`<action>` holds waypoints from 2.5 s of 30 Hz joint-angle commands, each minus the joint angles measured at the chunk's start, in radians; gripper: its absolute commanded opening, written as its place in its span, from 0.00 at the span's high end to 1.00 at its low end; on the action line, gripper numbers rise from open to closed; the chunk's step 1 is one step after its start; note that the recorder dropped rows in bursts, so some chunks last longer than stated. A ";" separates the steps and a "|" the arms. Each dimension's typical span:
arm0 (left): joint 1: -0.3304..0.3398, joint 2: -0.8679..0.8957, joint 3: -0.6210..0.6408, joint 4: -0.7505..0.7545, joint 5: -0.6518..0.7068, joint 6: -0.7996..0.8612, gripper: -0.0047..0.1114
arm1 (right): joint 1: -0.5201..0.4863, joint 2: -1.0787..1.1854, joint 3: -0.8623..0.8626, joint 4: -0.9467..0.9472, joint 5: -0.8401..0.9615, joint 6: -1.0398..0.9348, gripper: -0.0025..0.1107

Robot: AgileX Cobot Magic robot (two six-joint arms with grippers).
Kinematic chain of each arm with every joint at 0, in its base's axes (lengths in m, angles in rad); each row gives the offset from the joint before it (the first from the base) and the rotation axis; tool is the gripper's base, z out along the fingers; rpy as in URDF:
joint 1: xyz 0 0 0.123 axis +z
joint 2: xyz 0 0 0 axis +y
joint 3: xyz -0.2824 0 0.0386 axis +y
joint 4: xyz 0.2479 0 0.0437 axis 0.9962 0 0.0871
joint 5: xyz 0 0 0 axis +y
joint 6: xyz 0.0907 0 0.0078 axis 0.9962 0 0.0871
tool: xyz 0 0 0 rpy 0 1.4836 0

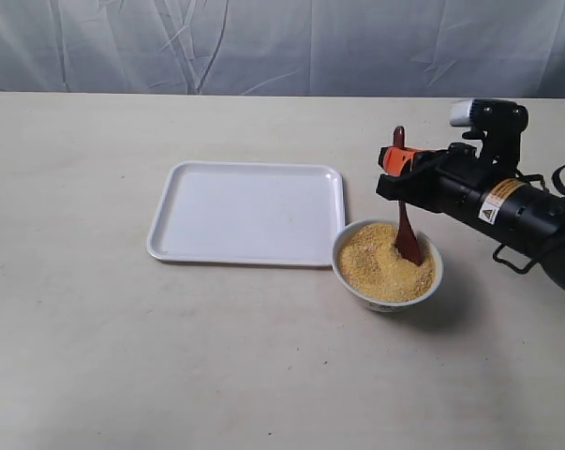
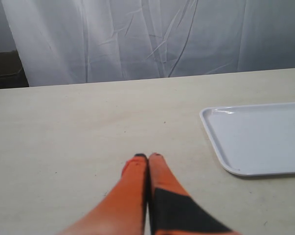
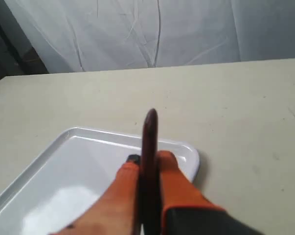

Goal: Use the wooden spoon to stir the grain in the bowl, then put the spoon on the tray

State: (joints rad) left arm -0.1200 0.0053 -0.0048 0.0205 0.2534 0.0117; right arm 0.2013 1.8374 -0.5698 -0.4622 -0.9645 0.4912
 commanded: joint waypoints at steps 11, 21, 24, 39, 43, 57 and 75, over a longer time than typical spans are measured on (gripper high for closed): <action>0.000 -0.005 0.005 -0.002 -0.010 -0.001 0.96 | -0.003 -0.048 0.005 -0.045 -0.073 0.176 0.99; 0.000 -0.005 0.005 -0.002 -0.010 -0.001 0.96 | -0.003 -0.134 0.003 0.029 0.069 0.004 0.99; 0.000 -0.005 0.005 -0.002 -0.010 -0.001 0.96 | -0.003 -0.095 0.003 0.029 0.059 -0.011 0.99; 0.000 -0.005 0.005 -0.002 -0.010 -0.001 0.96 | -0.001 0.012 0.003 -0.055 -0.068 0.117 0.99; 0.000 -0.005 0.005 -0.002 -0.010 -0.001 0.96 | -0.001 0.008 0.003 -0.067 -0.086 0.141 0.99; 0.000 -0.005 0.005 -0.002 -0.010 -0.001 0.96 | -0.001 -0.131 0.003 -0.183 0.011 0.014 0.99; 0.000 -0.005 0.005 -0.002 -0.010 -0.001 0.96 | -0.001 -0.148 0.003 -0.201 -0.143 0.240 0.99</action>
State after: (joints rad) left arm -0.1200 0.0053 -0.0048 0.0205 0.2534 0.0117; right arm 0.2013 1.7133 -0.5698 -0.6541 -1.0803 0.7000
